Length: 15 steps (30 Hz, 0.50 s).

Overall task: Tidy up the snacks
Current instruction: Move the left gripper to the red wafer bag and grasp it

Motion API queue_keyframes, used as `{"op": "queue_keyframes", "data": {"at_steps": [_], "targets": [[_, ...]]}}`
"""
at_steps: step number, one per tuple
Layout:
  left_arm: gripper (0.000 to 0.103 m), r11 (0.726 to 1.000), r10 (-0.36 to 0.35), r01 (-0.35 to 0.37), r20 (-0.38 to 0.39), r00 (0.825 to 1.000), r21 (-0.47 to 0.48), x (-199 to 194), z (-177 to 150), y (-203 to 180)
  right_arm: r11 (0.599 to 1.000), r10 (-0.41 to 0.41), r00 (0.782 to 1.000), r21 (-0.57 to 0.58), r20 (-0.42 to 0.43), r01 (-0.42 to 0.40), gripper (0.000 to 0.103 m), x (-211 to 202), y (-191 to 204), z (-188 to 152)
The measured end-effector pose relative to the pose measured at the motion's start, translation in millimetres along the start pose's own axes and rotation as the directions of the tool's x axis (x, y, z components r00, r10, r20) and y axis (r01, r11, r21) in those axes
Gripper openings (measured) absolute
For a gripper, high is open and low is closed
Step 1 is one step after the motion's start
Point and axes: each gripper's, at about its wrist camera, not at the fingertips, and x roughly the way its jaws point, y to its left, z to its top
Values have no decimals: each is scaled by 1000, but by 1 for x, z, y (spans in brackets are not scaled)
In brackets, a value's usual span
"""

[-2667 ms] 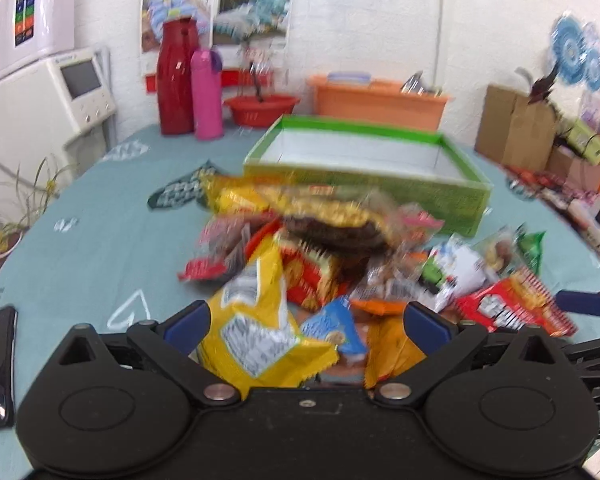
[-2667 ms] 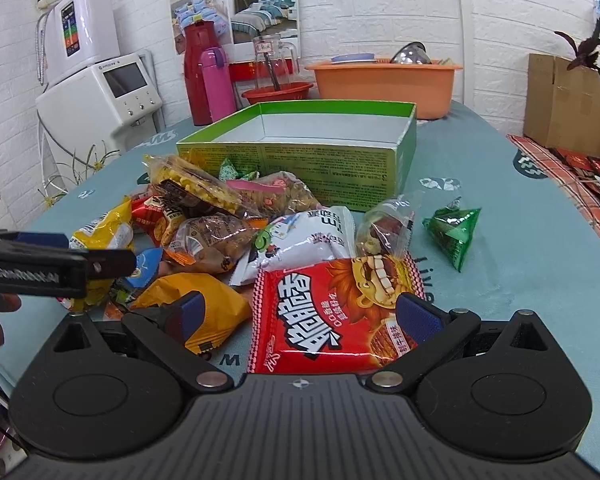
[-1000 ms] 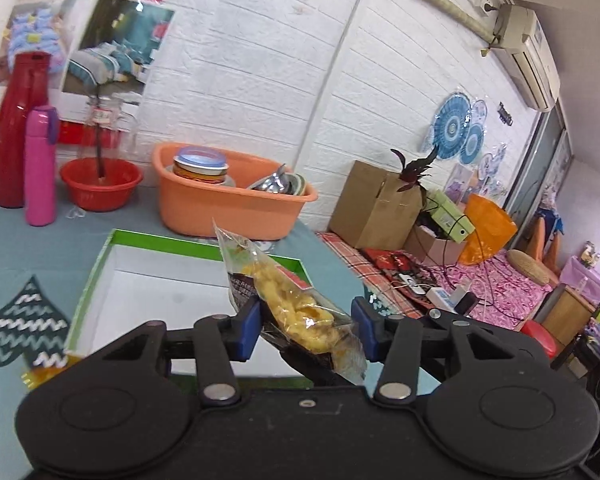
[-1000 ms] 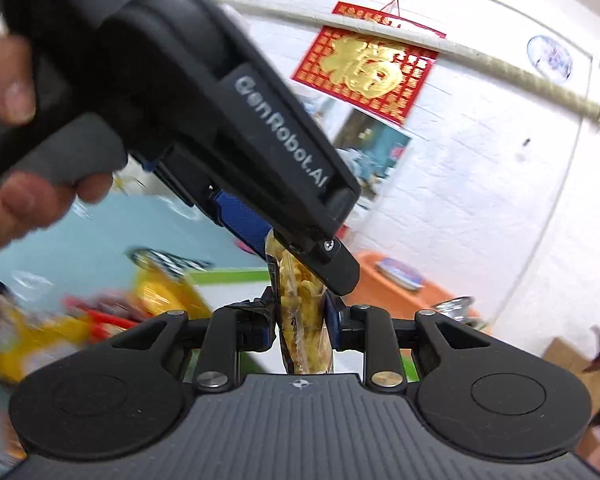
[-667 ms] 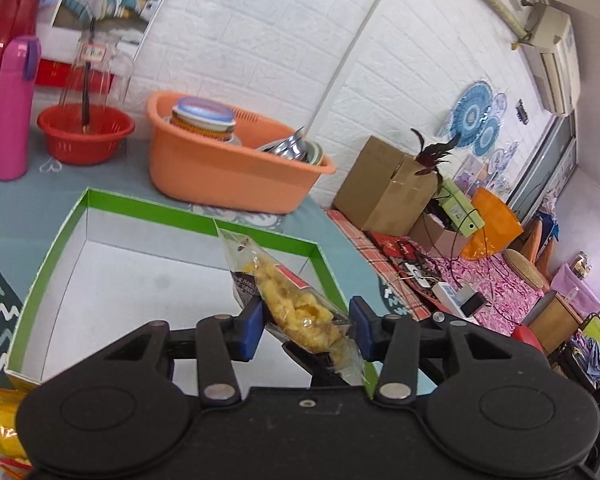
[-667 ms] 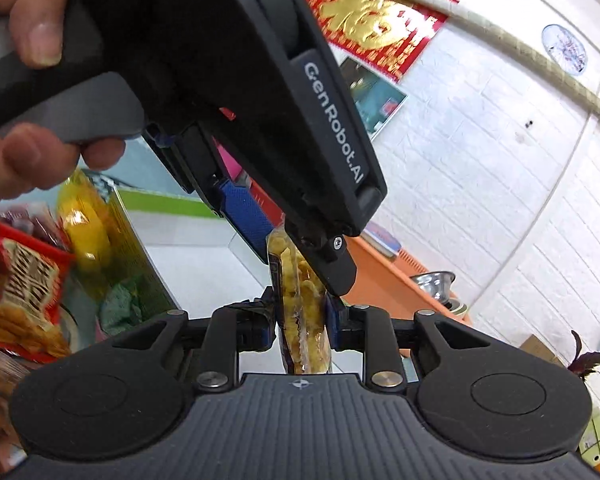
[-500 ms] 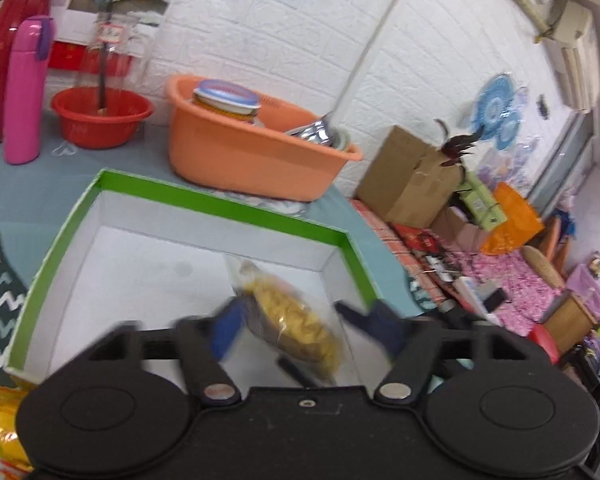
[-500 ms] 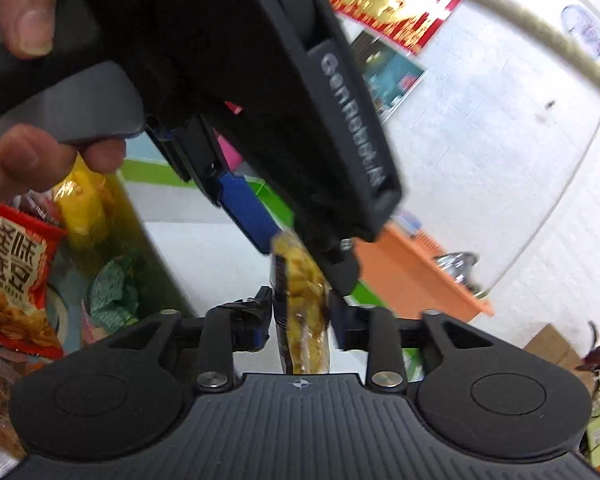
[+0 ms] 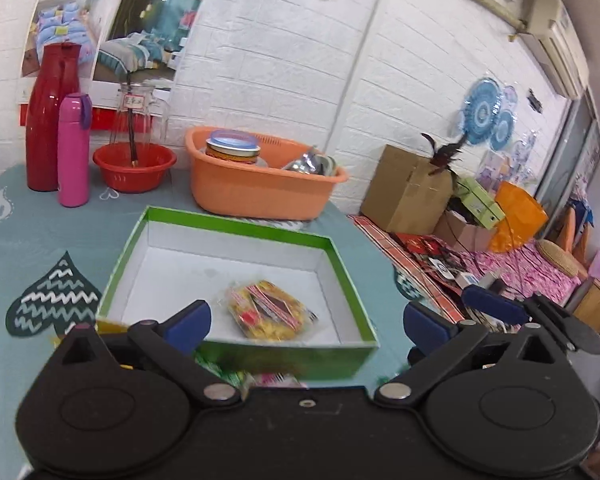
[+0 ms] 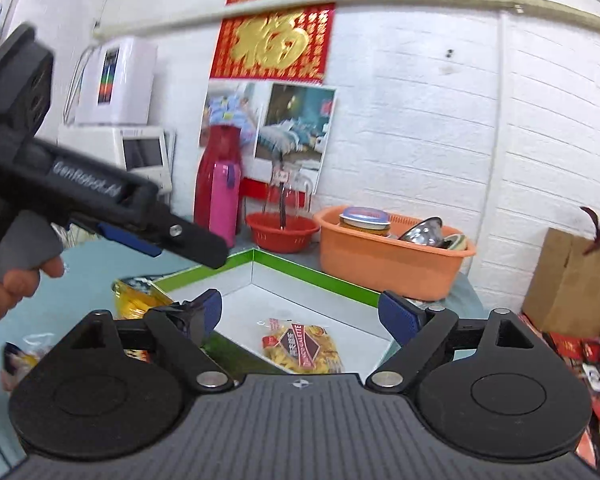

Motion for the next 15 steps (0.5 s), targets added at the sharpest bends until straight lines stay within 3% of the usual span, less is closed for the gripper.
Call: {"op": "queue_keyframes", "data": {"at_steps": [3,7,11,15], "targets": [[103,997,-79,79,-28,996,-14,-13,-27,-14,998,2,1000,56,-22,-1,103,-19,0,-23],[103,985,-163,158,-72,984,-77,-13,-65,-27,996,-11,994,90,-111,21,103,-32,-9,-52],[103,969,-218,199,-128,967,-150,5,-96,-34,985,-2,977,166,-214,39,103,-38,-23,-85],[103,961,-242,204,-212,947,-185,32,-113,-40,972,58,964,234,-260,5,103,-42,-34,-107]]}}
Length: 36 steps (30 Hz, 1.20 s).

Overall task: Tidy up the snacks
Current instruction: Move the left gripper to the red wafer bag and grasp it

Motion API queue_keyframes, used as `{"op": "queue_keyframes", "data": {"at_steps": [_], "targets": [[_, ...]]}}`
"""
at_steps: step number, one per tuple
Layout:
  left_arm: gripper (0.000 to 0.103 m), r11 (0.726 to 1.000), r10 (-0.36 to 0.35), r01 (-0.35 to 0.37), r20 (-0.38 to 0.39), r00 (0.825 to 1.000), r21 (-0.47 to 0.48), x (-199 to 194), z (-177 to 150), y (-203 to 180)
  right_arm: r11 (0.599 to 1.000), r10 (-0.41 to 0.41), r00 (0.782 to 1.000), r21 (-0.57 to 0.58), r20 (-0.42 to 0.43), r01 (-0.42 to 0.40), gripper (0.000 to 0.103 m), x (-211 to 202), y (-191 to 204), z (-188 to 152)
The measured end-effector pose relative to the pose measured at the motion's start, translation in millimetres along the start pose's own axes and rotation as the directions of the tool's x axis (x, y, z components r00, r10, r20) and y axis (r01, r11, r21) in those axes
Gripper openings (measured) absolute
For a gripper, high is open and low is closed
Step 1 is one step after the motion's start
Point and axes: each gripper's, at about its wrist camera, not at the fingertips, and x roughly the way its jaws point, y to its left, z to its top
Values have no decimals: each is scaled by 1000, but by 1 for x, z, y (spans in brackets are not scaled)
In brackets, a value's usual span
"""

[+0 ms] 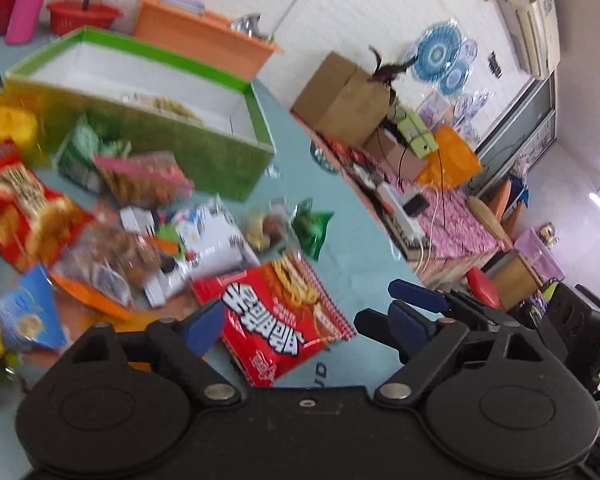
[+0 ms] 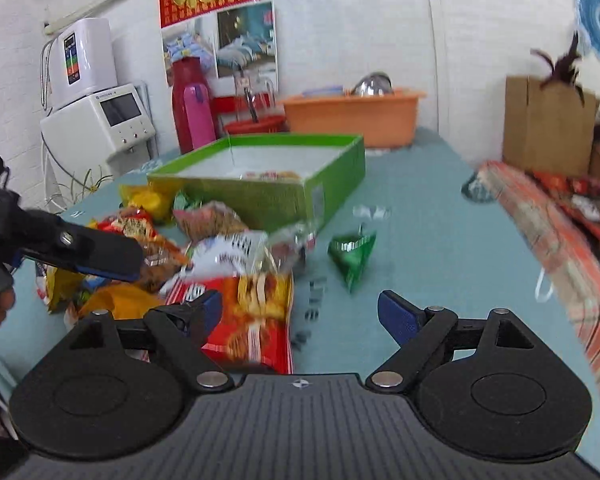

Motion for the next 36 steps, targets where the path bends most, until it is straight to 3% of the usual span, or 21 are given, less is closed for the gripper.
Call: {"op": "queue_keyframes", "data": {"at_steps": [6,10,13,15,17,22,29,36], "targets": [[103,994,106,-106,6,994,40,17,1,1,998,69,997,11,-30,-69,103,4,-4,-9],[103,980,154,-152,-8,988,128,26,1,-7,995,99,994,7,-43,-99,103,8,-6,-11],[103,970,160,-151,-32,987,190,39,-1,-13,996,94,994,0,-50,-95,103,6,-7,-11],[103,974,117,-107,-42,992,198,44,-1,-16,997,81,995,-6,-53,-82,103,2,-8,-13],[103,984,50,-38,-62,997,174,48,1,-15,998,63,996,-3,-60,-63,103,-3,-12,-17],[103,991,10,2,-96,995,133,36,1,-18,999,47,996,-2,-77,-47,103,-12,-16,-22],[103,982,97,-76,-117,988,172,39,2,-15,996,85,994,-22,-69,-87,103,-8,-8,-18],[103,948,126,-70,-164,978,310,77,12,-35,997,71,995,-7,-68,-72,103,-10,-9,-18]]}}
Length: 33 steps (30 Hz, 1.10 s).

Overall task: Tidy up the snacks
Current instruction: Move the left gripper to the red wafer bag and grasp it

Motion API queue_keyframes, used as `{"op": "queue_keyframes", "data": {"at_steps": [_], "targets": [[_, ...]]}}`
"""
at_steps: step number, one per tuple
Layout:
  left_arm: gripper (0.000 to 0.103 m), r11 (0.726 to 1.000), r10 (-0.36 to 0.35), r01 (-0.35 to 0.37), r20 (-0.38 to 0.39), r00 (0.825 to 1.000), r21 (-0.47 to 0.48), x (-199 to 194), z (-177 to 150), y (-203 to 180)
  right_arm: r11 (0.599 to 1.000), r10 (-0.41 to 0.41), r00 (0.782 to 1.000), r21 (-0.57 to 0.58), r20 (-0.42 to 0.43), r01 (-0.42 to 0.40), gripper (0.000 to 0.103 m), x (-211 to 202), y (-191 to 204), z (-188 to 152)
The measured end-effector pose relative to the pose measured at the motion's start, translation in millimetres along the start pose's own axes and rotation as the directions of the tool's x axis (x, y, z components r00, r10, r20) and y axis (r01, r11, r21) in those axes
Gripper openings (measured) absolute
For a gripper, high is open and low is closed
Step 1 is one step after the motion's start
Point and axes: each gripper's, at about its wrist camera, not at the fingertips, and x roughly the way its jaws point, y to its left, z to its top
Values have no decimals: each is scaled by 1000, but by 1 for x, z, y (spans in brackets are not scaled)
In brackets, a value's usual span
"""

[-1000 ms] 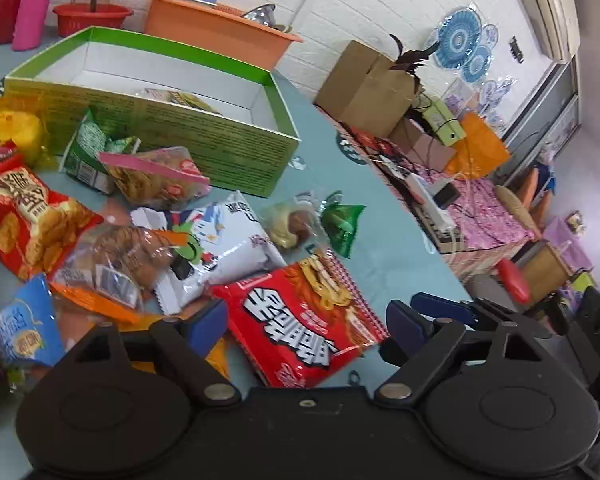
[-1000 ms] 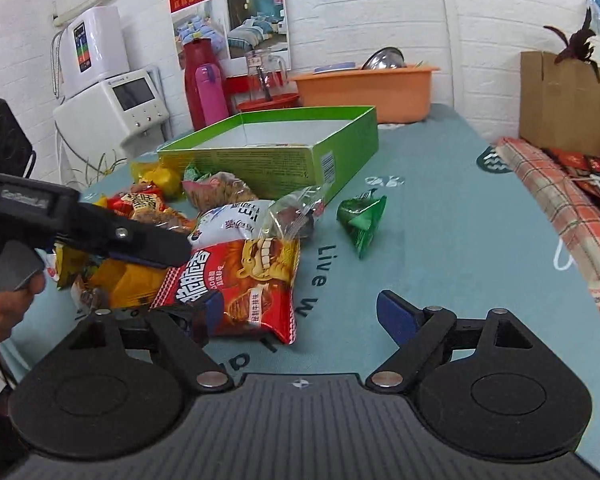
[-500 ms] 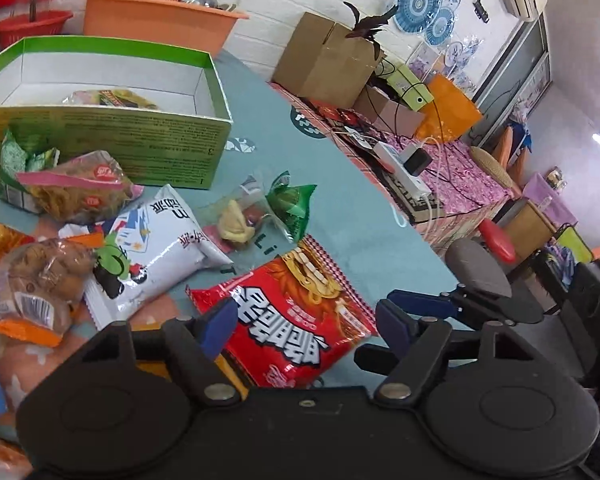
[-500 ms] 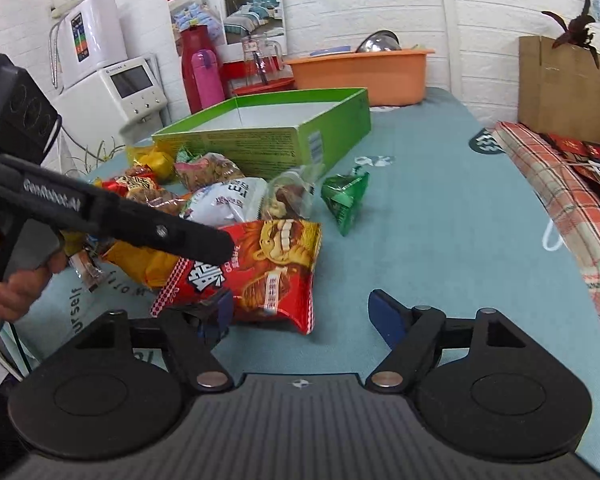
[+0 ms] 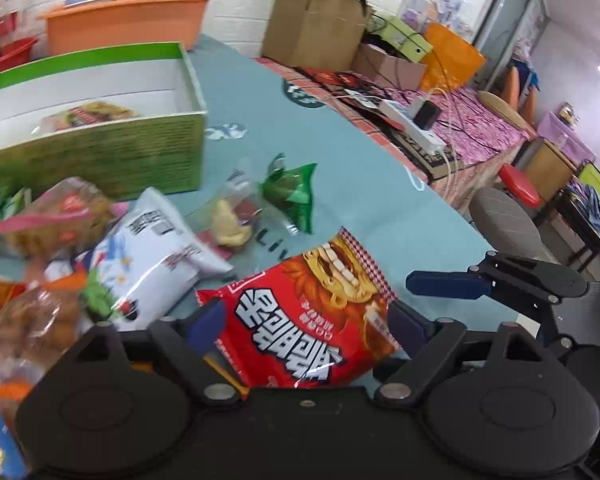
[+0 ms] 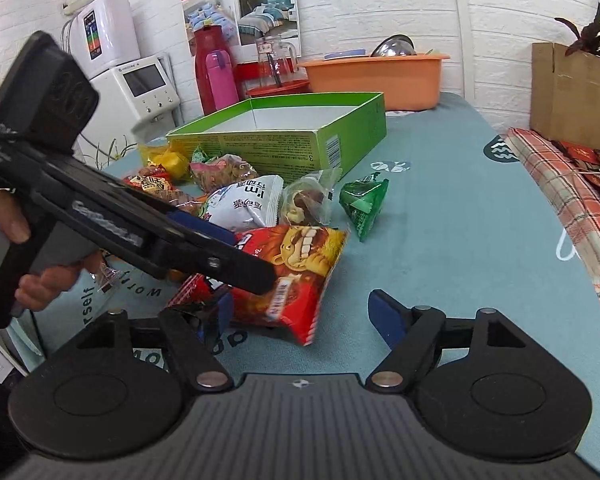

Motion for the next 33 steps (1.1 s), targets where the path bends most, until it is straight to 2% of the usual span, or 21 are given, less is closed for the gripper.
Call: {"op": "queue_keyframes", "data": {"at_steps": [2,4,7,13,19,22,26,29,31,33], "targets": [[103,1000,-19,19,-5,1000,11,4,1,-2,1000,-7,1000,6,-5,7,103,-1,-2,-2],[103,997,-81,82,-22,996,14,9,0,-2,1000,-3,1000,15,-10,3,103,-1,-2,-2],[103,986,-161,160,-32,986,-41,10,-1,2,1000,5,1000,21,-15,-4,103,2,-2,-2],[103,985,-155,152,-24,988,-75,-14,-5,2,1000,-9,999,20,-31,9,103,-1,-4,-6],[103,997,-58,55,-49,997,-63,10,9,-2,998,-33,999,43,-37,35,103,-4,-6,-9],[103,998,-31,28,-53,998,-51,19,17,-3,998,-47,998,50,-38,49,103,-7,-8,-10],[103,997,-21,20,-18,1000,-79,10,18,7,998,-38,999,49,-30,39,103,-7,-7,-9],[103,995,32,-30,16,999,-100,-5,16,16,999,-29,999,39,-31,30,103,-5,-5,-8],[103,994,18,-19,-18,1000,-106,-6,15,24,999,-16,999,42,-32,17,103,-2,-5,-7],[103,991,-32,19,-96,995,-133,4,14,31,999,-10,999,39,-32,11,103,1,-4,-6]]}}
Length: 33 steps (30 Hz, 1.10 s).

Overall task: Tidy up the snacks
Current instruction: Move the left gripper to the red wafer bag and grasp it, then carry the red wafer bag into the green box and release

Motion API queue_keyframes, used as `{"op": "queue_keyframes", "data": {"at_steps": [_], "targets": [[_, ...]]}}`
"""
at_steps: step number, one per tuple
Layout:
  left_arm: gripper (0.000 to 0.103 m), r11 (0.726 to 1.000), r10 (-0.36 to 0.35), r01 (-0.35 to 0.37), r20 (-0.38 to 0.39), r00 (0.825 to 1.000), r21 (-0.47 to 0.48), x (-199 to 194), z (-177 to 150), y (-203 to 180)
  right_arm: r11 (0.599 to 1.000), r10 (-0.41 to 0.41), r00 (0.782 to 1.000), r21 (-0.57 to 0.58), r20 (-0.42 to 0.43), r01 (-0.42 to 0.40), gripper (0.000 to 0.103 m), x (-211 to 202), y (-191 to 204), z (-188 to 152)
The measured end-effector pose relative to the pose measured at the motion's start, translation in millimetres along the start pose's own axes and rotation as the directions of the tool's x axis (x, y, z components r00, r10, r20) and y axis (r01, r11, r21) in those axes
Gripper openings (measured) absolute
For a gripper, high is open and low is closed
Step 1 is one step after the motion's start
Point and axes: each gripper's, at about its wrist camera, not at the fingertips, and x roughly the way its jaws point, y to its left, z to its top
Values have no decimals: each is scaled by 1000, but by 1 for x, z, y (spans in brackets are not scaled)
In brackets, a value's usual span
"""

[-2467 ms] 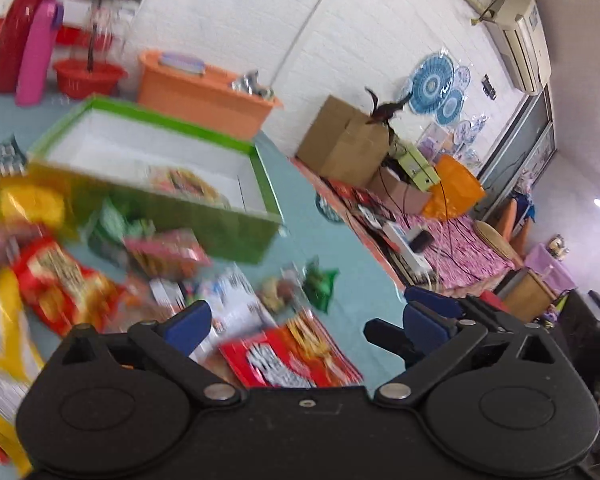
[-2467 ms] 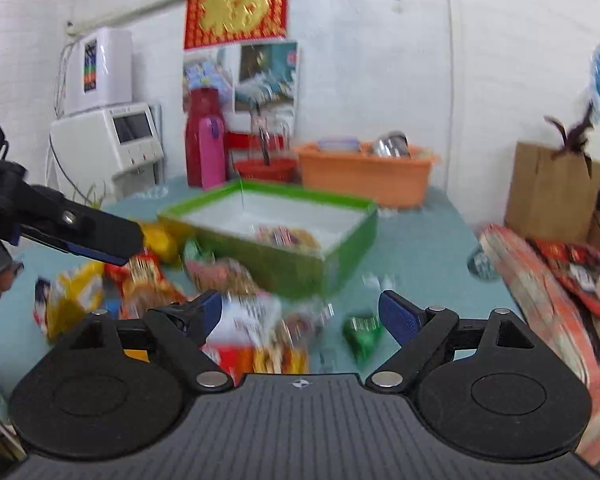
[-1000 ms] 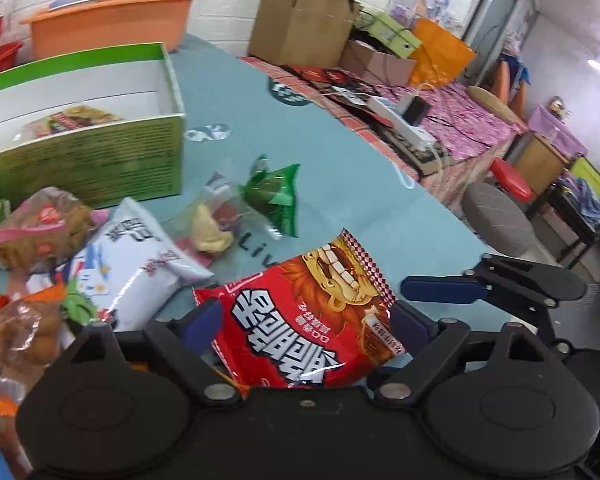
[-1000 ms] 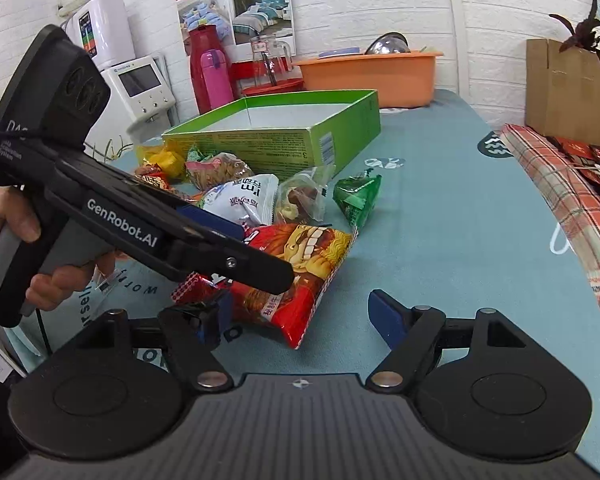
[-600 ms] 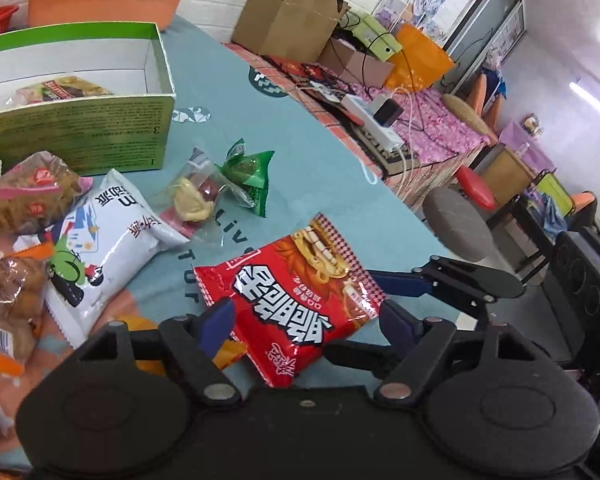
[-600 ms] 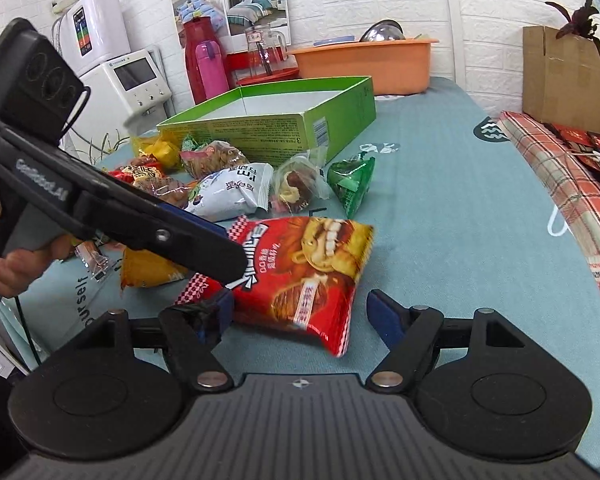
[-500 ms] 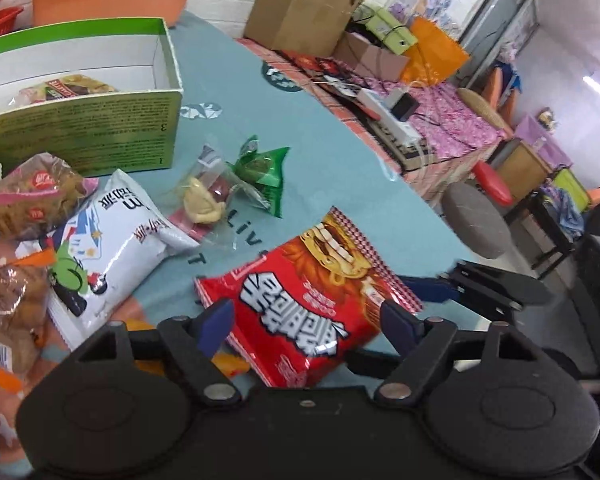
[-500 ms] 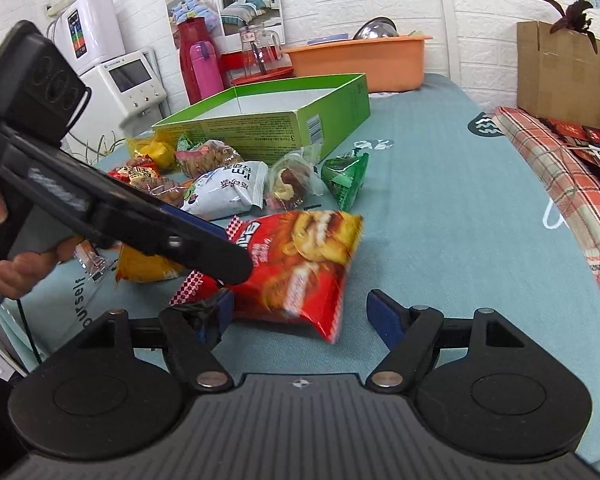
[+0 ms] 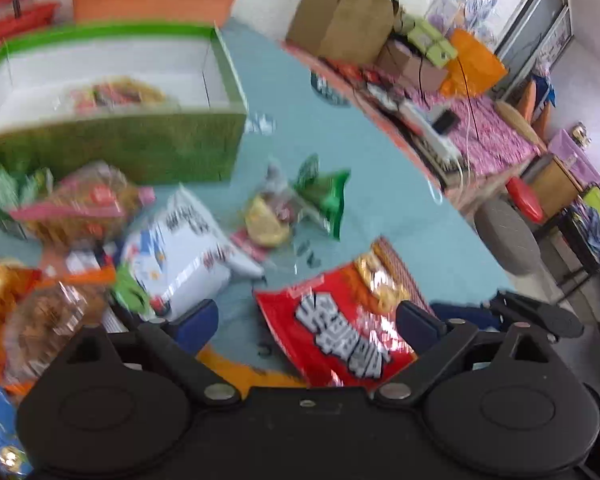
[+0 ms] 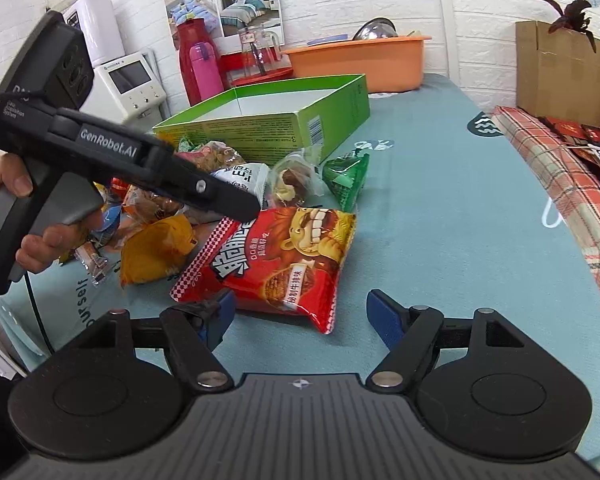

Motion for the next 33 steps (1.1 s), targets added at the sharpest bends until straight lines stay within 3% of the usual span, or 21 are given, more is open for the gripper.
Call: {"op": "queue_keyframes", "data": {"at_steps": [3,6,9,11,12,13,15,16,17,26,33], "targets": [[103,1000,-22,23,-8,1000,21,5,2,-3,1000,8,1000,2,-3,-8,103,2,1,1],[103,995,-88,89,-28,996,46,8,0,-11,1000,1,1000,3,-5,-1,103,1,2,0],[103,989,-84,86,-19,996,124,9,-7,-20,1000,-6,1000,10,-2,6,103,-1,1,0],[103,989,-97,97,-6,995,115,9,-10,-17,1000,-9,1000,19,-3,9,103,1,-1,0],[92,989,-95,94,4,995,111,9,-11,-16,1000,-6,1000,23,5,6,103,2,-2,1],[64,989,-99,97,16,995,113,10,-12,-16,1000,3,1000,28,10,-4,96,4,-2,1],[60,991,-106,101,50,993,88,9,-14,-14,1000,-9,1000,30,17,9,87,6,1,4],[60,991,-97,91,70,993,94,6,-15,-16,1000,-21,999,16,30,21,76,4,4,6],[60,991,-98,90,88,991,98,3,-16,-17,999,-33,999,0,33,33,75,3,7,9],[60,992,-90,63,278,956,105,-56,5,-12,992,-14,983,-121,184,37,74,-5,25,53],[56,998,-24,-2,383,923,67,-82,39,18,984,37,965,-177,260,10,74,31,31,99]]}}
